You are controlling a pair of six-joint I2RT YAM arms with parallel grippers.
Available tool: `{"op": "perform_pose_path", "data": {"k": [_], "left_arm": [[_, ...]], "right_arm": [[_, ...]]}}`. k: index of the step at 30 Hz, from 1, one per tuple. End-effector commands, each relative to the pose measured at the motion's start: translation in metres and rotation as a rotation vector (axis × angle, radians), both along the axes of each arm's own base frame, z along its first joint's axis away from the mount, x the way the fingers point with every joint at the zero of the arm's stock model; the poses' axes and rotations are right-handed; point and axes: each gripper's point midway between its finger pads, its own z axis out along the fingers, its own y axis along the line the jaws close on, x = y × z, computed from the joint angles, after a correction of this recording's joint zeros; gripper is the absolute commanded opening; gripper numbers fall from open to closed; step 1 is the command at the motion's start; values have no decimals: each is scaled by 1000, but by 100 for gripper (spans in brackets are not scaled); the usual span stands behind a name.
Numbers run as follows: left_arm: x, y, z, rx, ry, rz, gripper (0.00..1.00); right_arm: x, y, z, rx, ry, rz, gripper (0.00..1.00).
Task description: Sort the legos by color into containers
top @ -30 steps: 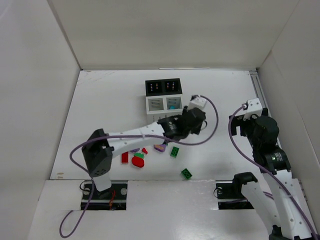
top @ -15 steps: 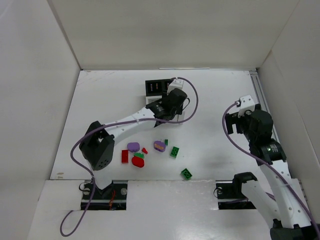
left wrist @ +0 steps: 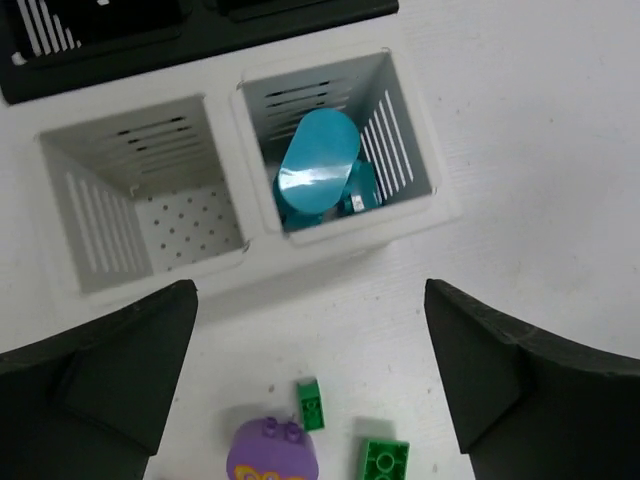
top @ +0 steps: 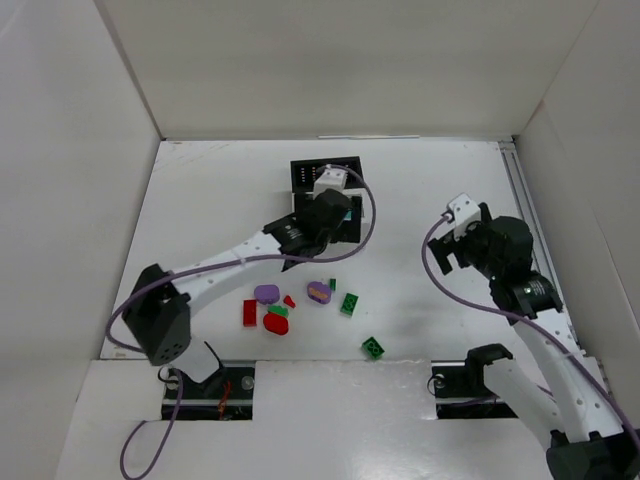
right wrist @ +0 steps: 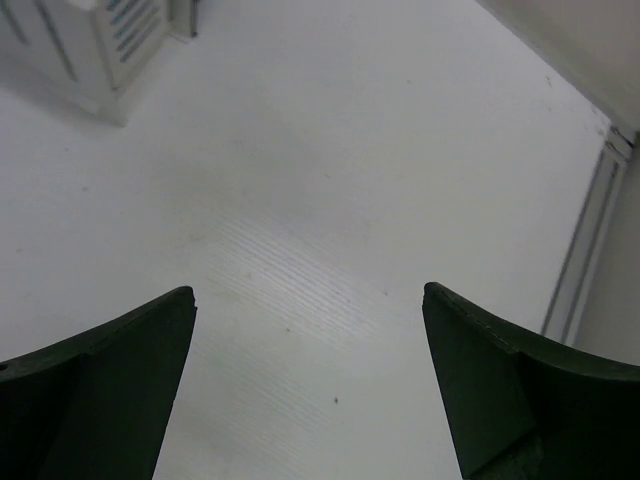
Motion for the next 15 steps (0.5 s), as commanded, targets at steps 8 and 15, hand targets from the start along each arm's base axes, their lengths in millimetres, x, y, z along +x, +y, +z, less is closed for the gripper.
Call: {"op": "perform_pose_path", "data": {"k": [8,15], "left_arm": [[-86,110,-10,-233,150,379,100],[-104,166,-31,-353,158,662,100]], "right_arm": [[-42,195,-10,-93,-35,685,100],[-41,287,-46,-136,45,890,99]]}}
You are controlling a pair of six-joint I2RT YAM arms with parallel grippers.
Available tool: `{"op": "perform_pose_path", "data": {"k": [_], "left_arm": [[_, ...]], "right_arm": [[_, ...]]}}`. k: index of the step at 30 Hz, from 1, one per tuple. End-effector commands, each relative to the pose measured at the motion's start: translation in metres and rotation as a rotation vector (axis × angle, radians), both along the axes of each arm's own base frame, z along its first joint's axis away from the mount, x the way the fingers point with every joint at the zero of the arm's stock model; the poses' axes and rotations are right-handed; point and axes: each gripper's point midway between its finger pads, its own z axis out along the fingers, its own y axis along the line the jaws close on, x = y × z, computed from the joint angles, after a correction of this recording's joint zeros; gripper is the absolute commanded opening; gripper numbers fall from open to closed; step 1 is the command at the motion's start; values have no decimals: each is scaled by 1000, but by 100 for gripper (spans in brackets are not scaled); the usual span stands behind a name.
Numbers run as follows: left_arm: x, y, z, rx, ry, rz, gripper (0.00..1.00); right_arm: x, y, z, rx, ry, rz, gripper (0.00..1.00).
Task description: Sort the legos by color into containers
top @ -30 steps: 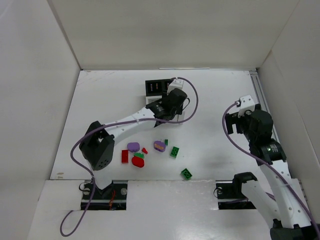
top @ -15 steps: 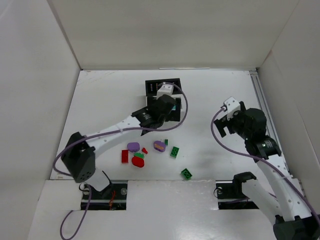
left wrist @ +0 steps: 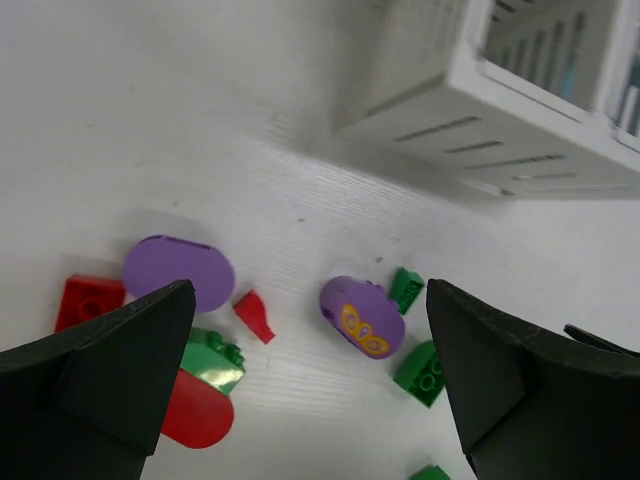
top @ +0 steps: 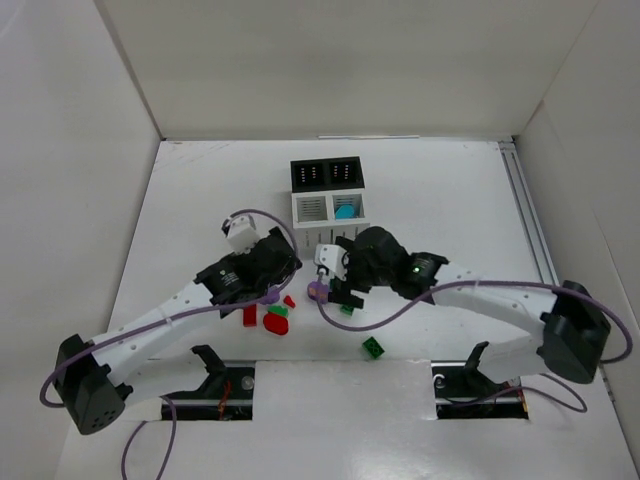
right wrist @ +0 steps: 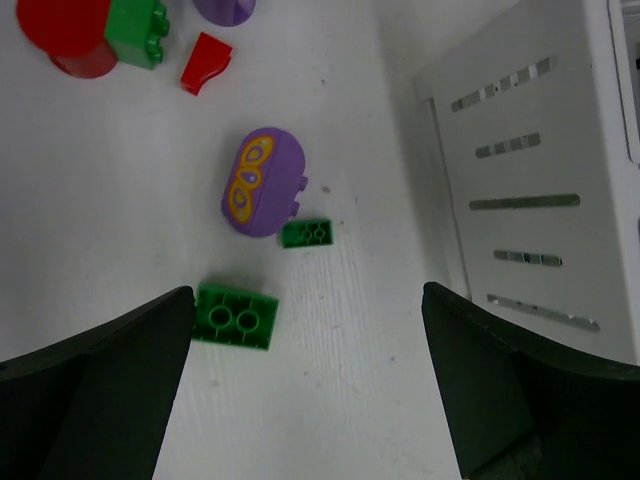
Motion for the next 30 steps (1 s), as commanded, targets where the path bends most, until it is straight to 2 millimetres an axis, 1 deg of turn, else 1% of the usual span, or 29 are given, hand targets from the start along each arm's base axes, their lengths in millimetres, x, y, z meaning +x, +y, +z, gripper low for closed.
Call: {"op": "perform_pose_path", "data": {"k": [1,2,3,4,5,6,7,9,10,11,13,14,17,18,19,21,22,23,24,25,26,27,28,30], "left_arm": [[-7,34,2,-83,-34,209,100],[-7,40,2,-92,-48,232,100],[-8,44,2,-104,-60,247,100],[-10,52,-4,-114,-63,279,100],[-13,55,2,-143,-85,279,100],[-13,60,2,-159,-92,299,100],[-16,67,2,-177,-107,311,100],[-18,69,5,-200,-123,311,100],[-20,69,2,-205,-116,303,100],[-22,70,0,-199,-116,298,100],[-23,71,1,-209,-118,303,100],[-24,71,-3,-206,-107,298,100],[-24,68,-9,-176,-85,278,100],[-24,66,-12,-172,-72,273,100],[-24,66,-16,-155,-59,273,100],[-24,65,-18,-147,-53,274,100],[-23,63,-19,-149,-46,269,100],[-23,63,-20,-149,-46,269,100],[-22,61,-18,-152,-53,262,100],[-23,63,-22,-144,-46,263,100],[-22,60,-21,-155,-46,257,100],[-22,60,-21,-155,-46,257,100],[-24,61,-24,-154,-45,257,100],[-23,56,-20,-172,-53,230,100]], "right_arm": [[26,43,26,82,-75,30,99],[26,51,23,82,-75,39,99],[28,61,15,68,-64,50,99],[29,66,10,61,-52,59,99],[30,72,7,63,-44,69,99],[29,81,6,65,-38,87,99],[27,87,-9,36,-17,96,99],[26,93,-21,20,-5,105,99],[28,95,-31,5,15,100,97],[29,98,-32,4,16,100,97],[29,97,-42,-15,29,99,96],[30,96,-51,-32,43,86,96],[30,95,-65,-53,74,60,94],[29,95,-65,-51,81,54,94],[29,91,-73,-71,86,46,92],[27,91,-77,-70,111,40,84],[25,89,-81,-77,116,39,76],[25,89,-81,-77,116,39,65],[25,89,-81,-77,116,39,62],[25,89,-81,-77,116,39,58],[26,88,-81,-80,111,32,53],[27,88,-77,-73,106,33,44],[27,89,-70,-59,96,33,39],[26,91,-58,-36,81,50,34]]}}
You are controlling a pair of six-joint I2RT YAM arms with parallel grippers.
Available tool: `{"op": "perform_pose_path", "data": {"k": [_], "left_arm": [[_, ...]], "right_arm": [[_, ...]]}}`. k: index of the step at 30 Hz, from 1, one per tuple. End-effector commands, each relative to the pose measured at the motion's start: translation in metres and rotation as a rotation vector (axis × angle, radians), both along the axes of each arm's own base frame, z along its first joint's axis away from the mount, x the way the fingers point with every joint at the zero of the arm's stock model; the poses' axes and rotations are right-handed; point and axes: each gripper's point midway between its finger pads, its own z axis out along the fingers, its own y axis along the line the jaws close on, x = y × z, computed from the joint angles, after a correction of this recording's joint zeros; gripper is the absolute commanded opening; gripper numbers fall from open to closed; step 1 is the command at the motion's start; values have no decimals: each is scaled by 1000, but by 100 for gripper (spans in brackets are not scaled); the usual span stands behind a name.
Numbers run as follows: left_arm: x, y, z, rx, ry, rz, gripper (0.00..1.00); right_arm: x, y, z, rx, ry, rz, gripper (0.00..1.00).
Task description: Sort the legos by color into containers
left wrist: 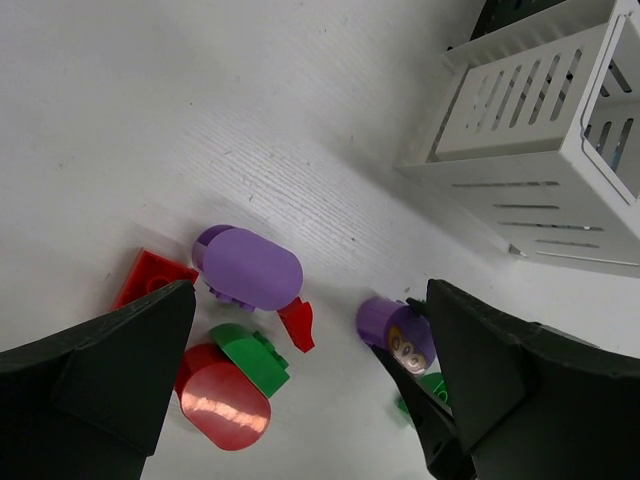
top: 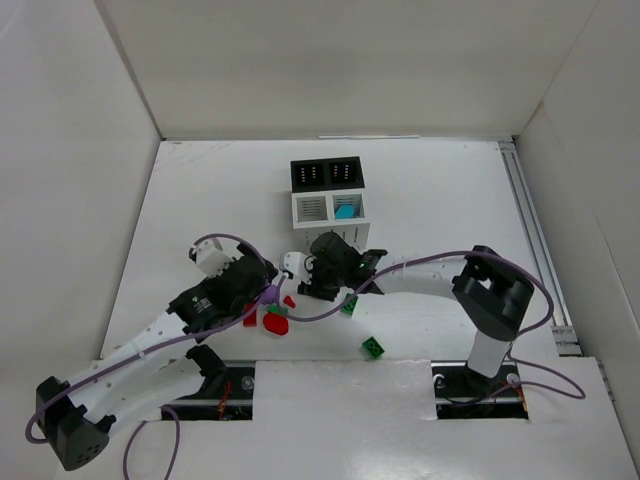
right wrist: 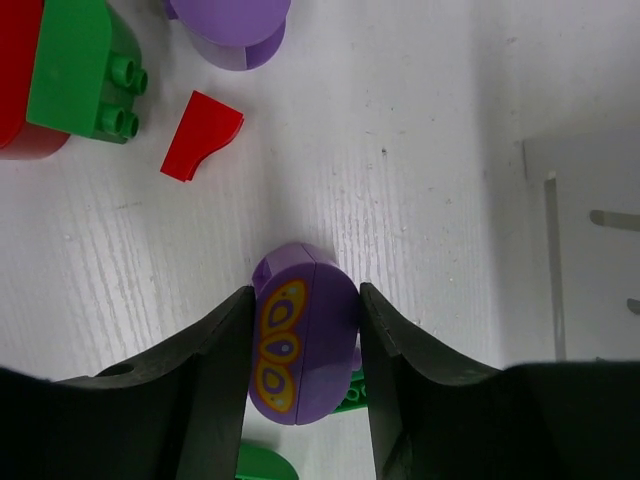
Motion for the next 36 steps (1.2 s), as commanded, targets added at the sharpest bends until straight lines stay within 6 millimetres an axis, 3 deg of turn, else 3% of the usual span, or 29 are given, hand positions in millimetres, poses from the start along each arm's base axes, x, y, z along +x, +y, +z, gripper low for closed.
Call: {"op": "perform_pose_path", "data": {"k": [1,4,5,6,10,11,14,17,18,22,28,29,32,36], "left_arm": [[1,-3,4,-23,-26,-19,100],[2,-3,5,-12,-32,-32,100],[2,-3,5,-12,-32,-32,100],[1,-5,4,-18,-26,-39,100],[0,-9,0,-14,-6,-59,100],[1,-7,-7,14,5,-64,100],[9,-16,-8,-4,3,-101,100],[19,-19,-12,0,5,-135,100],[22,-18,-14,5,12,-136,100],[28,-14,-18,13,44,-166,100],[27,-18,-18,21,44,-207,100],[27,-18,-18,21,44,-207,100],[26,-19,-27,32,78,-214,100],[28,-20,-35,49,112,-214,100]], "right_arm": [[6,20,52,129,-72,19,32],[6,23,78,173,-108,46,32],[9,27,103,213,-147,55,32],[12,26,114,221,-169,40,31],[36,14,166,268,-267,0,31],[53,8,179,279,-303,-21,31],[79,-6,189,289,-316,-61,31],[103,-1,205,325,-333,-41,31],[107,6,220,350,-358,-23,31],[130,15,214,344,-366,3,31],[139,14,204,337,-346,0,34],[139,14,193,322,-330,0,37],[142,16,190,323,-332,0,53],[146,14,185,306,-335,-19,65]]}}
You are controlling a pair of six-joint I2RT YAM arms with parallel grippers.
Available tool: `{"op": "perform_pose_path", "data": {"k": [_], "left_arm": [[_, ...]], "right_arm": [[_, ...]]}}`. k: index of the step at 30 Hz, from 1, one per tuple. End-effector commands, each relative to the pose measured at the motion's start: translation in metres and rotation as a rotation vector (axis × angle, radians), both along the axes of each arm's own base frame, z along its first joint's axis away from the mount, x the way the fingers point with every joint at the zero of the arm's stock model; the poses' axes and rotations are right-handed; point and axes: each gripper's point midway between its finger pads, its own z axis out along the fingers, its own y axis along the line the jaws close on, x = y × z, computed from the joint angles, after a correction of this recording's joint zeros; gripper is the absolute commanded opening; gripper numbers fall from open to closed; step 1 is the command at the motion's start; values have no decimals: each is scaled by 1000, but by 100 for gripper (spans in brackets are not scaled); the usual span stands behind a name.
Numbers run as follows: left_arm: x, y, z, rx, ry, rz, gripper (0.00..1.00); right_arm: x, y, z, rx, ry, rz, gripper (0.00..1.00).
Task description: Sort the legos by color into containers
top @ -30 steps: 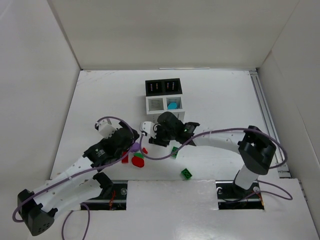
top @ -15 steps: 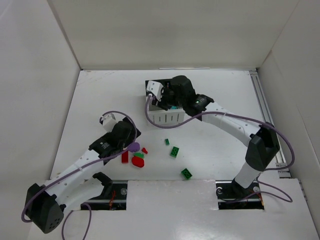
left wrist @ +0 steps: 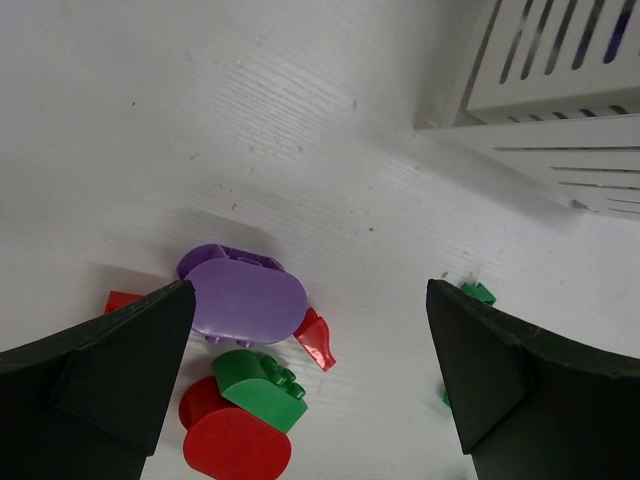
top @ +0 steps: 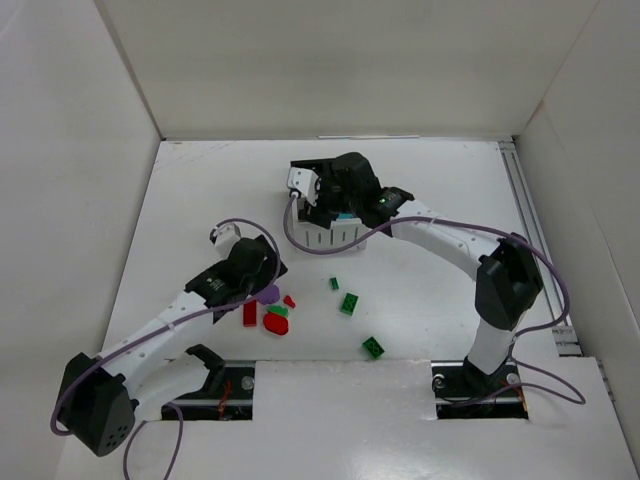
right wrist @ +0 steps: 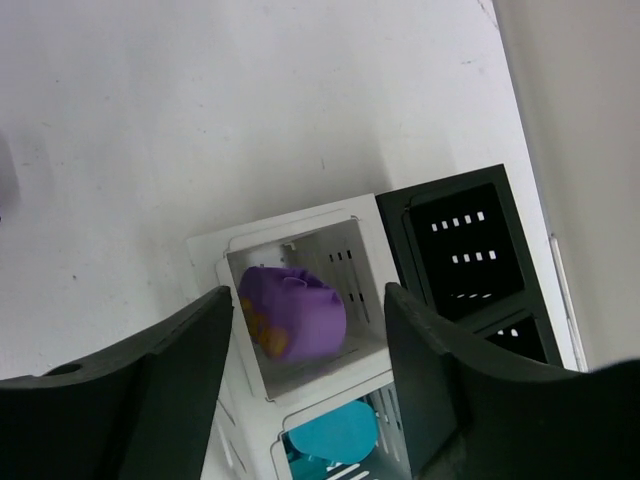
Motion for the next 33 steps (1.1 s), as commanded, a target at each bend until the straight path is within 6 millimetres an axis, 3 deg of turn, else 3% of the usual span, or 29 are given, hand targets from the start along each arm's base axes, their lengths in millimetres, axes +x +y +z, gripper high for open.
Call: {"op": "perform_pose_path", "data": {"k": [1,6,13,22,26,33], "left_arm": [[3,-2,0,6,10,-6,100],[-2,3,-11,43,65,7,100],[-5,5,-18,62,92,6,100],[0,3,-35,122,141,0,100],[1,-1,-42,142,161,-17,100],[2,-9,-47,147,163,-41,100]], "right_arm": [[6,7,21,44,-47,12,68],[0,0,31,51,-55,12,75],[-24,-25,43,66,-70,-10,85],[-59,-81,48,76,-88,-103,90],[-64,-117,43,58,-83,-196,92],[-56,-154,44,49,-97,-296,93]]}}
